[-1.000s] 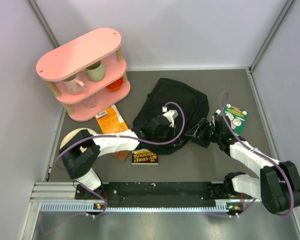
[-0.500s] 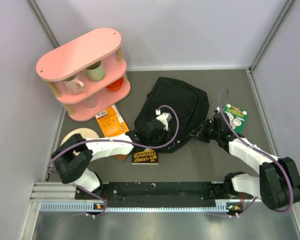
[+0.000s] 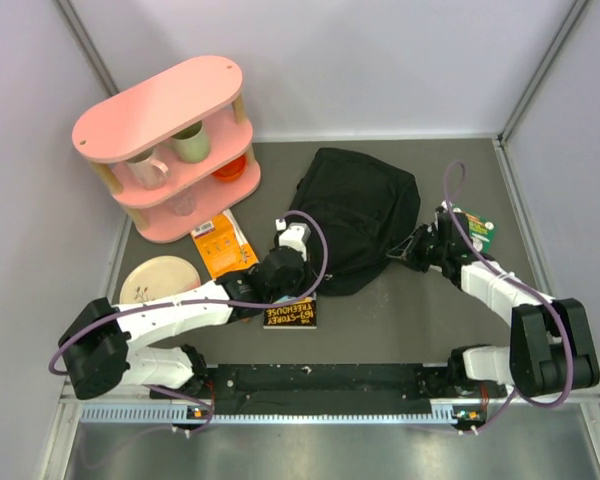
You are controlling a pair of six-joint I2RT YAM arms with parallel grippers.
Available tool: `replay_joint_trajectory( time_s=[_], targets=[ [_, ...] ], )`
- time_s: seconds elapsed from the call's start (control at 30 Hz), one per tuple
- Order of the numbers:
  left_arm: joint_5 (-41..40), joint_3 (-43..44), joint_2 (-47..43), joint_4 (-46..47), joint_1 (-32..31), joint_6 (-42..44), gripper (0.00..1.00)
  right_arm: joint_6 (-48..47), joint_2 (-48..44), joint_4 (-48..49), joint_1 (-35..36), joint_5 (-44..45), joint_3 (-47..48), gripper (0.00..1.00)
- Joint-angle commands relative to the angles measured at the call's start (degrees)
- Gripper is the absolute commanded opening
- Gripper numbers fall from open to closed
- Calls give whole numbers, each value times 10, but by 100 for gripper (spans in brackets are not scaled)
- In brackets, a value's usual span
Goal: Pack the student bag
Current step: Unzip the student bag at the center of the board.
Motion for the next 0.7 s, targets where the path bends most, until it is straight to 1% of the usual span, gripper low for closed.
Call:
replay_joint_trajectory(
  time_s=[0.0, 0.07, 0.1, 0.13, 0.17, 0.2, 0.27, 0.3, 0.33, 0.4, 0.43, 0.47, 0.5, 0.53, 0.57, 0.6, 0.67],
  targets=[
    [-49, -13, -23, -53, 0, 17, 0, -53, 7, 27, -29, -73, 46, 29],
    [-36, -14, -24, -37, 0, 18, 0, -28, -19, 49, -29, -139, 31, 48],
    [-31, -15, -24, -32, 0, 18, 0, -20, -33, 50, -29, -148, 12, 61],
    [-22, -16, -23, -26, 0, 18, 0, -9, -48, 37, -28, -147, 3, 66],
    [-18, -15, -22, -13, 0, 18, 0, -4, -89, 29, -28, -138, -7, 71],
    [-14, -15, -19, -9, 0, 19, 0, 4, -106, 23, -28, -135, -31, 78],
    [-1, -12, -17, 1, 0, 23, 0, 36, -145, 27, -26, -141, -59, 80],
    [2, -8, -13, 6, 0, 25, 0, 52, -176, 32, -25, -146, -89, 80],
    [5, -6, -12, 8, 0, 28, 0, 89, -189, 38, -13, -147, -103, 80],
    [12, -2, -7, 14, 0, 33, 0, 125, -215, 72, 9, -141, -138, 80],
    [15, 0, -5, 14, 0, 38, 0, 159, -222, 73, 28, -127, -144, 80],
    [16, 3, -4, 15, 0, 40, 0, 179, -228, 73, 63, -93, -151, 79],
    [18, 5, -1, 15, 0, 43, 0, 198, -231, 94, 83, -77, -168, 79],
    [19, 7, -1, 14, 0, 47, 0, 239, -237, 115, 98, -66, -177, 79],
    [19, 9, -1, 13, 0, 47, 0, 260, -237, 135, 129, -43, -187, 79],
    [19, 8, -4, 12, 0, 47, 0, 281, -237, 167, 142, -27, -203, 78],
    [18, 5, -6, 12, 0, 47, 0, 330, -232, 182, 167, 16, -212, 78]
  ],
)
